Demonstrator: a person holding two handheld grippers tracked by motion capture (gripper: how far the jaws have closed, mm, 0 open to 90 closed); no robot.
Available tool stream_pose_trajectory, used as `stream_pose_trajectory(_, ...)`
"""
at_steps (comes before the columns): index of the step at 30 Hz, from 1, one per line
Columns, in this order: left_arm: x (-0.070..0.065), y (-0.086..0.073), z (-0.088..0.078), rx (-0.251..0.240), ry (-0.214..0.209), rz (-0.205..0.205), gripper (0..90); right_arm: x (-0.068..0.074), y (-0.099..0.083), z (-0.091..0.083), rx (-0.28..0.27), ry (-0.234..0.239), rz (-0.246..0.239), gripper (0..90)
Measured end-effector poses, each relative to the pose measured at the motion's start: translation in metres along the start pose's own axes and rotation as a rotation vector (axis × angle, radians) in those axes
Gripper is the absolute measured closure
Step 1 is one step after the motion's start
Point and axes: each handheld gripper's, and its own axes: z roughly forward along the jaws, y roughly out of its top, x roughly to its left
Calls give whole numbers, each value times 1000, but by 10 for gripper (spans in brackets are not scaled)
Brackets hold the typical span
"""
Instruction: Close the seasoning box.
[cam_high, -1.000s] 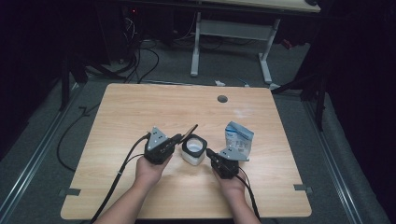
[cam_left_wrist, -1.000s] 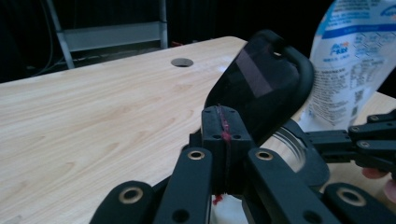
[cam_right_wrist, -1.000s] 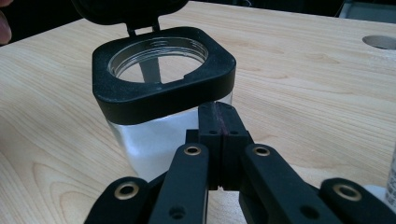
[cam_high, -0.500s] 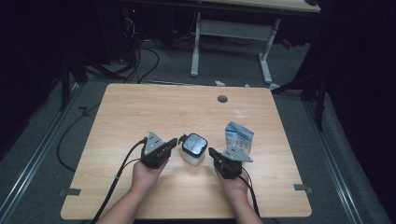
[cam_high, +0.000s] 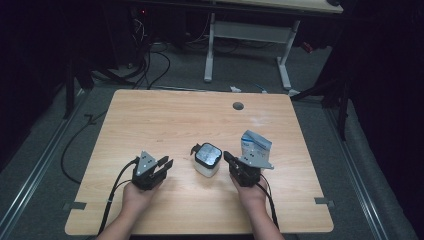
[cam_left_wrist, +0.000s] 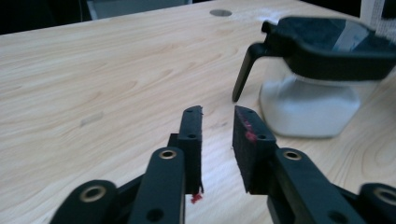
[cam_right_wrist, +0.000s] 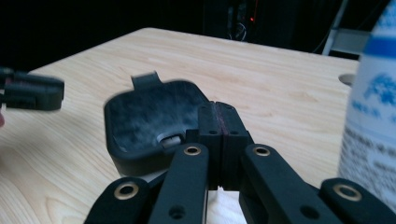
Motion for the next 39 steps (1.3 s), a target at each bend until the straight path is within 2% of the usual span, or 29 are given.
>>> stream_pose_trajectory(4, 4, -8, -13, 3, 4, 0, 652, 6, 6, 6, 0, 12, -19, 897)
stream_pose_trajectory(8, 7, -16, -24, 7, 22, 10, 607, 9, 5, 15, 28, 16, -24, 896)
stream_pose_trajectory(12, 15, -22, -33, 0, 28, -32, 556, 9, 3, 17, 30, 18, -24, 896)
stream_pose_trajectory(15, 21, -29, -38, 1, 38, -46, 539, 5, 5, 13, 23, -14, -25, 897)
stream_pose_trajectory(19, 24, -30, -39, 7, 43, -55, 534, -9, -2, 10, 35, -68, 13, 900)
stream_pose_trajectory(26, 18, -27, -40, -7, 37, -46, 530, -16, -20, 30, 106, -91, 10, 900)
stream_pose_trajectory(32, 19, -29, -40, -5, 39, -56, 539, -20, -27, 44, 115, -69, 18, 900)
stream_pose_trajectory(37, 19, -30, -40, -3, 32, -62, 543, -13, -28, 40, 110, -38, -16, 900)
stream_pose_trajectory(39, 19, -30, -40, -4, 31, -64, 543, -10, -28, 36, 106, -28, -12, 900)
